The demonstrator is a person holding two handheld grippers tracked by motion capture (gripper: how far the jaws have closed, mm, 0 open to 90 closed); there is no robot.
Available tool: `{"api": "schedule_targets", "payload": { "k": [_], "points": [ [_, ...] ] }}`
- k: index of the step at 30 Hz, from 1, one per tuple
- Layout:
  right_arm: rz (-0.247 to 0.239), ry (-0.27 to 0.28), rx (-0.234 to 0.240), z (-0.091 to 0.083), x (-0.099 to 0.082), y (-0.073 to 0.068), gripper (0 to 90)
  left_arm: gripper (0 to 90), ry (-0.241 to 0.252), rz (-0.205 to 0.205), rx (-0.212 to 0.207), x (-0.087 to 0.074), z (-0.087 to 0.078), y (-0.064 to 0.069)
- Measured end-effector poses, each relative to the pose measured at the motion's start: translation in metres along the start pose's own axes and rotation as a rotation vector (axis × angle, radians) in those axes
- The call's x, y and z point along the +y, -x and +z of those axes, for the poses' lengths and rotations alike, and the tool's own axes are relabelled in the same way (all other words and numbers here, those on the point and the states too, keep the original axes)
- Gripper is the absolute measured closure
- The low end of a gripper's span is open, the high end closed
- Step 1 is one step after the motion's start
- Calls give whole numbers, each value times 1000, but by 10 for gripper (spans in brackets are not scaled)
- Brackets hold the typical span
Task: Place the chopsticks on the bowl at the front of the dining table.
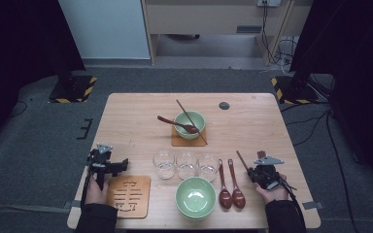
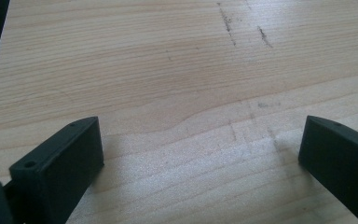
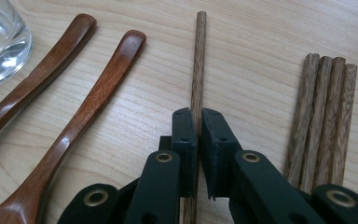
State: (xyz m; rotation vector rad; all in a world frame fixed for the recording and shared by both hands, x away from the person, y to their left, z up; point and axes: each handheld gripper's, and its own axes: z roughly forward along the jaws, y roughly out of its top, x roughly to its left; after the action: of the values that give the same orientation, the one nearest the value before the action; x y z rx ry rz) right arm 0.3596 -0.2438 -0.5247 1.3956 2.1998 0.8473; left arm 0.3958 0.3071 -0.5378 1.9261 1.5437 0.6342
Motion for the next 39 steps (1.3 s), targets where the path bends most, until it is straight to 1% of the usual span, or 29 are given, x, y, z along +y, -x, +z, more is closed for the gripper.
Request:
{"api": "schedule_targets", "payload": {
  "k": [6, 10, 11, 14, 18, 22, 32, 39],
  "points": [
    [12, 27, 10, -5, -4, 2, 786, 0, 0, 0, 0, 0, 0, 0],
    [17, 31, 17, -10, -7, 3, 782, 0, 0, 0, 0, 0, 0, 0],
    [12, 31, 11, -14, -10, 3, 783, 0, 0, 0, 0, 0, 0, 0],
    [18, 24, 16, -18, -13, 5, 790, 0, 0, 0, 0, 0, 0, 0],
    [18, 17, 24, -17, -14, 5, 799, 0, 0, 0, 0, 0, 0, 0],
    [10, 7, 29, -16, -13, 2, 816, 0, 0, 0, 0, 0, 0, 0],
    [10, -12, 26, -15, -14, 2, 836, 0, 0, 0, 0, 0, 0, 0],
    [7, -16, 21, -14, -14, 1, 841, 0, 0, 0, 0, 0, 0, 0]
  ]
}}
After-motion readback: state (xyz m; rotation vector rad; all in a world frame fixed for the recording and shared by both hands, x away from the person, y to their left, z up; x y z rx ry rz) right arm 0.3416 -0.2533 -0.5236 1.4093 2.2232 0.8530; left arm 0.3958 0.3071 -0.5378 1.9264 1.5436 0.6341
